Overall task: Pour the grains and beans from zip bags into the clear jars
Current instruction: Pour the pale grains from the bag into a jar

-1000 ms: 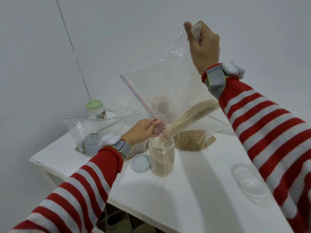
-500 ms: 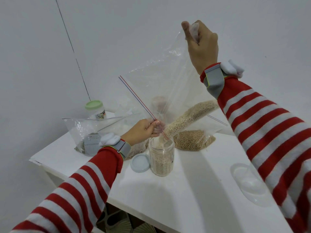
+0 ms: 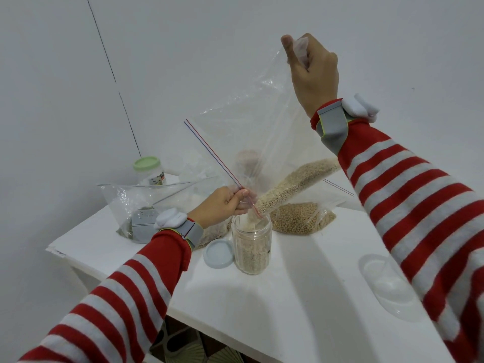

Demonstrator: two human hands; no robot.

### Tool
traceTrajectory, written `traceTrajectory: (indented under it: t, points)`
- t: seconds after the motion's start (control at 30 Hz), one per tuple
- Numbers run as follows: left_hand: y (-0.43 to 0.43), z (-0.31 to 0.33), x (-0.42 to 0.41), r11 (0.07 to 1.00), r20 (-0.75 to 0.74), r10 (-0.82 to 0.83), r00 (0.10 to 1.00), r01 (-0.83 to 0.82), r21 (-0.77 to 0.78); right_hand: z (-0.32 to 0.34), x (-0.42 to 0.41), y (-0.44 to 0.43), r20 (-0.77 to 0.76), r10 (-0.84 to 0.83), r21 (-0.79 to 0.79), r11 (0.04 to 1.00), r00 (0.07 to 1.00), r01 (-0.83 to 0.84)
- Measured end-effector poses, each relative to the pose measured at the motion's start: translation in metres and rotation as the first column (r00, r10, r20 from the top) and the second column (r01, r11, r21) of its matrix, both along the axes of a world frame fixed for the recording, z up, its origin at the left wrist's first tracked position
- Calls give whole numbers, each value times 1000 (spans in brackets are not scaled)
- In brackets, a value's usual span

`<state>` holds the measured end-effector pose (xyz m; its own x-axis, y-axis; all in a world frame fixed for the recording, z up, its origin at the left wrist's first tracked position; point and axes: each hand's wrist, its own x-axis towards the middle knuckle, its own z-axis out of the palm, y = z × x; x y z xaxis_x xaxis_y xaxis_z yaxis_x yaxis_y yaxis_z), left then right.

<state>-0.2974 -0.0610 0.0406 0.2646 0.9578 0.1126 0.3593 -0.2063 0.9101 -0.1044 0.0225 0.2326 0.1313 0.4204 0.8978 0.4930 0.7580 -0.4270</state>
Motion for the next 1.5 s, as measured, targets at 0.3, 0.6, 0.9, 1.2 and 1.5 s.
traceTrajectory:
  t: [0.3,0.6,0.9,1.2,1.5]
  points:
    - [-2,1,-2,1000,-31,4,1000,-3,26,1,-1,-2,1,-1,14,1000,1000,1]
    - [-2,1,-1,1000,-16,-2,1000,2,18,-1,-3,-2,2,1,14,1000,1000,-1]
    - [-3,-1,-1,1000,-18,0,1000,0,14,-1,-3,0,19,5,5,1000,1000,-5]
    - [-3,-1,-1,1000,-29,-2,1000,2,12,-4,-3,3,34,-2,-1,1000,999,2]
    - [-3,1,-1,1000,-35,2,999,-1,22,-2,-4,1,29,-6,13,1000,1000,6]
